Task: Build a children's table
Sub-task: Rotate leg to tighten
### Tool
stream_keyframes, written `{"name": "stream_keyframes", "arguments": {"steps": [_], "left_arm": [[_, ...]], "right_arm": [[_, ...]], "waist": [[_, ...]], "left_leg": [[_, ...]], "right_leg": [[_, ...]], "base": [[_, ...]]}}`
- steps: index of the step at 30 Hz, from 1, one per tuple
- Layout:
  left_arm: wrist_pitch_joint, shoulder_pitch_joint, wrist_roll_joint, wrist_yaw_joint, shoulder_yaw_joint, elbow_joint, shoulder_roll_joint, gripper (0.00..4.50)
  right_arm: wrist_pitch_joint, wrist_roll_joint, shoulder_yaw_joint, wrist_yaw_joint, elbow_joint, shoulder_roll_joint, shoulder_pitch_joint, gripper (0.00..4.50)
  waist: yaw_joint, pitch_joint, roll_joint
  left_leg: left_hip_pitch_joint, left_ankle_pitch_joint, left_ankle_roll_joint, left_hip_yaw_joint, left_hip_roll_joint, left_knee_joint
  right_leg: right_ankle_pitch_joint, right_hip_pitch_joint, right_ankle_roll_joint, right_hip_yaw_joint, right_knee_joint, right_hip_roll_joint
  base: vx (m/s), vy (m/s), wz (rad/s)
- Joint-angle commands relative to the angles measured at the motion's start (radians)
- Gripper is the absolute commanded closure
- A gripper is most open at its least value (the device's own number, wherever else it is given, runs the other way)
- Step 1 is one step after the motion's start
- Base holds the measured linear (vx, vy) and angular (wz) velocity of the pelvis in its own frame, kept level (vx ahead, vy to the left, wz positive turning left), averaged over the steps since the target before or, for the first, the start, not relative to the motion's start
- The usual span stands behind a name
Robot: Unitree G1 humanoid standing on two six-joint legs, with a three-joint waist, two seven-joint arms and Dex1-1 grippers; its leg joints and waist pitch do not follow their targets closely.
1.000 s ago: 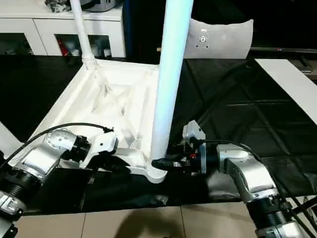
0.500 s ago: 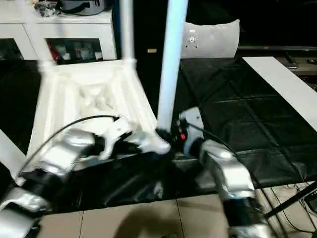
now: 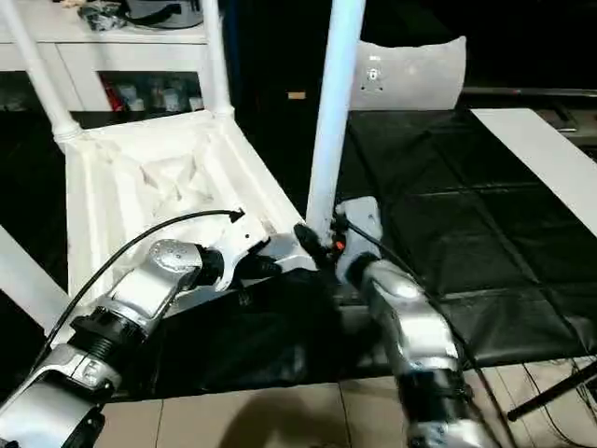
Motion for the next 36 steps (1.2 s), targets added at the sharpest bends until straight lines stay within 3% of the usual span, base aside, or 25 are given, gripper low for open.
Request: {"name": "stream_keyframes", "arguments": {"steps": [1,6,10,11,12,14,16,17,21,23,25,32,36], "left_arm": [[-0.066,-0.005,-0.003,-0.023,0.000,-0.007,0.019,4.50],[-0.154,0.024,-0.010,-0.150,-0.029,-0.019,0.074,4.50],[-0.225,0.040,-0.015,-0.257,-0.063,-0.034,0.125,4.50],[-0.242,0.043,-0.018,-0.295,-0.075,-0.041,0.142,4.50],[-0.247,0.045,-0.020,-0.308,-0.079,-0.044,0.146,4.50],[-0.268,0.053,-0.035,-0.375,-0.094,-0.065,0.167,4.50],[-0.278,0.058,-0.042,-0.409,-0.102,-0.078,0.176,4.50],[-0.288,0.063,-0.049,-0.441,-0.111,-0.091,0.185,4.50],[-0.302,0.072,-0.052,-0.489,-0.127,-0.114,0.203,4.50],[-0.323,0.073,-0.045,-0.513,-0.137,-0.115,0.214,4.50],[-0.332,0.072,-0.045,-0.523,-0.141,-0.113,0.220,4.50],[-0.348,0.069,-0.044,-0.550,-0.145,-0.111,0.232,4.50],[-0.351,0.064,-0.043,-0.553,-0.145,-0.103,0.231,4.50]], "right_arm": [[-0.023,0.043,0.034,0.117,-0.061,-0.025,0.016,0.92],[-0.028,0.075,0.020,0.272,-0.088,-0.138,0.031,0.40],[-0.025,0.080,0.038,0.391,-0.090,-0.227,0.030,0.40],[-0.037,0.080,0.050,0.437,-0.087,-0.254,0.029,0.40],[-0.039,0.082,0.055,0.454,-0.085,-0.261,0.028,0.40],[-0.047,0.094,0.079,0.544,-0.074,-0.295,0.021,0.40],[-0.048,0.099,0.092,0.588,-0.067,-0.310,0.016,0.40],[-0.054,0.097,0.105,0.620,-0.056,-0.321,0.009,0.67],[-0.063,0.086,0.130,0.664,-0.030,-0.337,-0.006,0.88],[-0.062,0.082,0.152,0.710,-0.008,-0.349,-0.021,1.07],[-0.060,0.084,0.161,0.734,0.002,-0.354,-0.029,1.24],[-0.042,0.098,0.183,0.801,0.021,-0.367,-0.051,1.89],[-0.040,0.102,0.188,0.818,0.024,-0.373,-0.052,2.05]], "waist": [[0.005,-0.071,-0.001],[0.008,-0.070,-0.004],[0.013,-0.069,-0.001],[0.015,-0.069,-0.013],[0.022,-0.069,-0.006],[0.028,-0.069,-0.012],[0.033,-0.069,-0.009],[0.035,-0.071,-0.008],[0.043,-0.070,-0.008],[0.050,-0.070,-0.012],[0.053,-0.068,-0.010],[0.051,-0.070,-0.013],[0.052,-0.071,-0.012]], "left_leg": [[-0.019,-0.108,0.083,0.002,0.021,-0.061],[-0.019,-0.106,0.098,0.004,0.020,-0.059],[-0.014,-0.116,0.093,0.004,0.026,-0.061],[-0.014,-0.116,0.096,0.006,0.027,-0.061],[-0.013,-0.112,0.096,0.004,0.029,-0.062],[-0.012,-0.111,0.096,0.006,0.031,-0.063],[-0.014,-0.105,0.100,0.005,0.032,-0.063],[-0.013,-0.099,0.099,0.005,0.034,-0.063],[-0.011,-0.098,0.093,0.007,0.035,-0.063],[-0.010,-0.099,0.088,0.009,0.035,-0.063],[-0.008,-0.106,0.086,0.009,0.035,-0.063],[-0.013,-0.095,0.082,0.008,0.033,-0.063],[-0.014,-0.088,0.083,0.008,0.034,-0.062]], "right_leg": [[-0.341,0.070,-0.106,0.051,-0.089,-0.076],[-0.364,0.070,-0.102,0.051,-0.090,-0.076],[-0.377,0.064,-0.109,0.051,-0.090,-0.077],[-0.377,0.063,-0.111,0.051,-0.090,-0.076],[-0.372,0.062,-0.116,0.053,-0.086,-0.079],[-0.369,0.061,-0.118,0.054,-0.086,-0.080],[-0.358,0.063,-0.124,0.054,-0.082,-0.082],[-0.346,0.062,-0.130,0.054,-0.079,-0.083],[-0.338,0.059,-0.143,0.055,-0.078,-0.082],[-0.344,0.060,-0.139,0.056,-0.078,-0.081],[-0.360,0.058,-0.133,0.055,-0.080,-0.082],[-0.372,0.062,-0.115,0.053,-0.080,-0.081],[-0.356,0.061,-0.118,0.054,-0.078,-0.080]], "base": [[0.000,0.000,0.00],[0.000,0.000,0.00],[0.000,0.000,0.00],[0.000,0.000,0.00],[0.000,0.000,0.00],[0.000,0.000,0.00],[0.000,0.000,0.00],[0.000,0.000,0.00],[0.000,0.000,0.00],[0.000,0.000,0.00],[0.000,0.000,0.00],[0.000,0.000,0.00],[0.000,0.000,0.00]]}}
